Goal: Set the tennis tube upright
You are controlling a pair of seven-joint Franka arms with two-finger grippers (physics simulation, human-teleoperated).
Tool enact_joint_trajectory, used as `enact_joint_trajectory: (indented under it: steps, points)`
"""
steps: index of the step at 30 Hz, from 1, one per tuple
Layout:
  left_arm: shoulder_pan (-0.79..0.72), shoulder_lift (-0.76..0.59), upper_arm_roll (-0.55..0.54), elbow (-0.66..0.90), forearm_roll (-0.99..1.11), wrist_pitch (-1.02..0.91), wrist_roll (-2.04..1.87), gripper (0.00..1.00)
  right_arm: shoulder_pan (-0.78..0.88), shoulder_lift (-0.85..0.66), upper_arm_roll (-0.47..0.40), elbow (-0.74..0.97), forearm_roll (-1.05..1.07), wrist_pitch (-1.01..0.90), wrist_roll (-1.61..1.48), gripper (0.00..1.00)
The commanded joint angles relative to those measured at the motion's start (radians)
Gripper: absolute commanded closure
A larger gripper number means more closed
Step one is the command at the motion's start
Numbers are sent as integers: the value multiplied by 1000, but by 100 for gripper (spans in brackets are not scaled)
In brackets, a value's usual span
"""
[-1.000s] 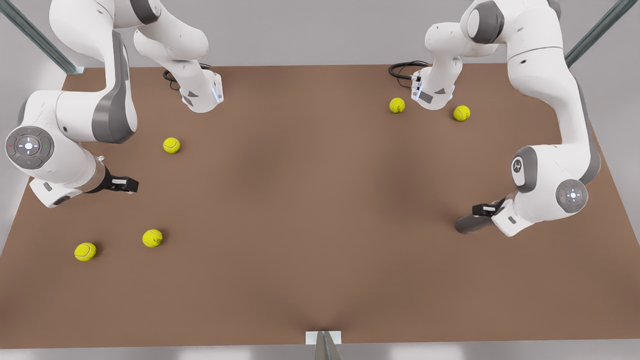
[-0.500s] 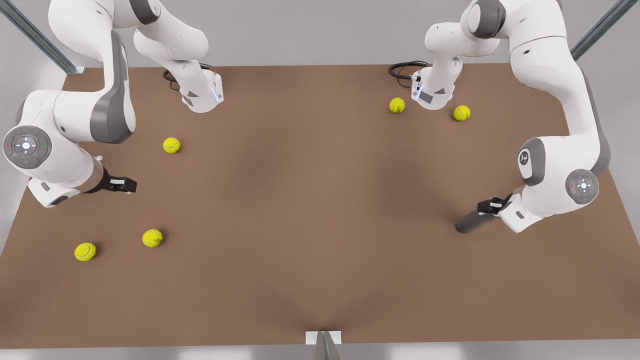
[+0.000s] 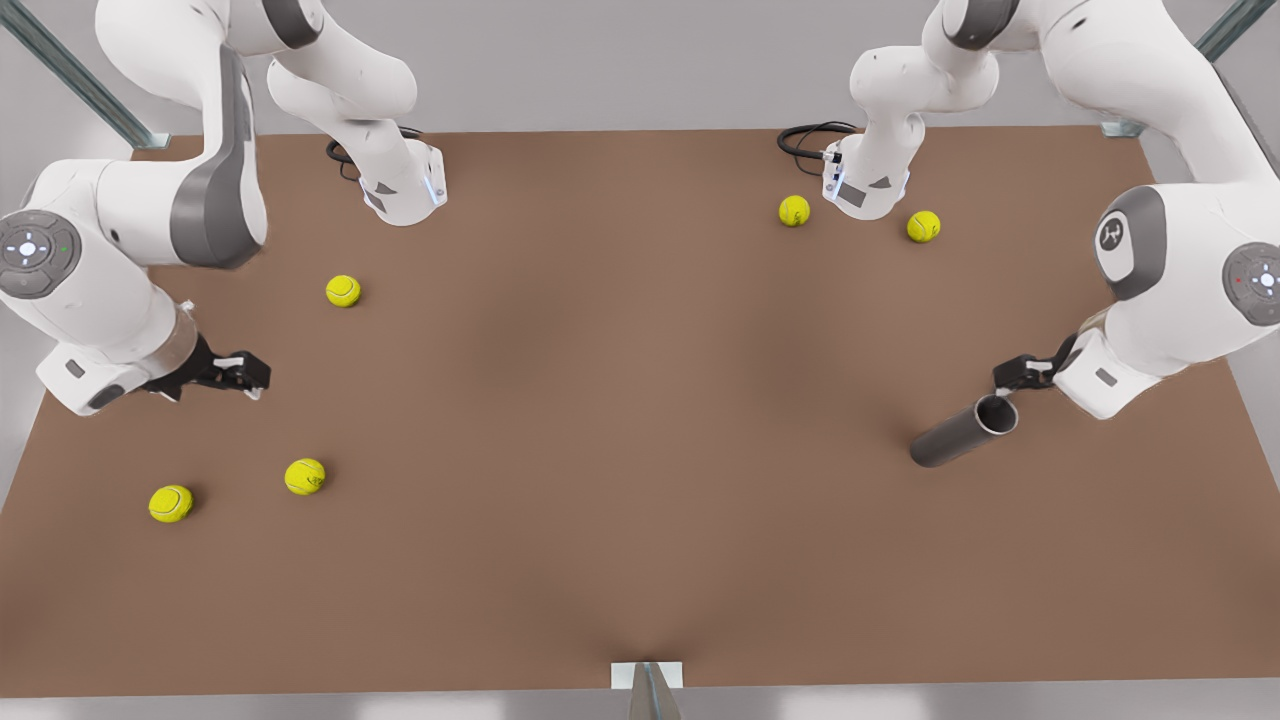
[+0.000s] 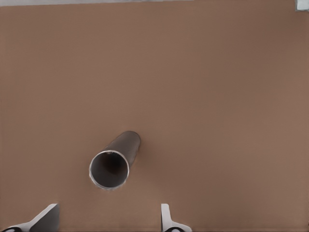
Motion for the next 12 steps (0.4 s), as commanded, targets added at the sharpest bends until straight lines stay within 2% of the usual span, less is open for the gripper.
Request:
enact_joint_trajectory:
  steps: [1,12]
  points:
    - [0,-10,0,-7,5,0,0,0,0,0,0,0,0,-1,0,0]
    - [-3,-44,0,-52,14,-5,2,0,22,0,0,0,11,-1,6,0]
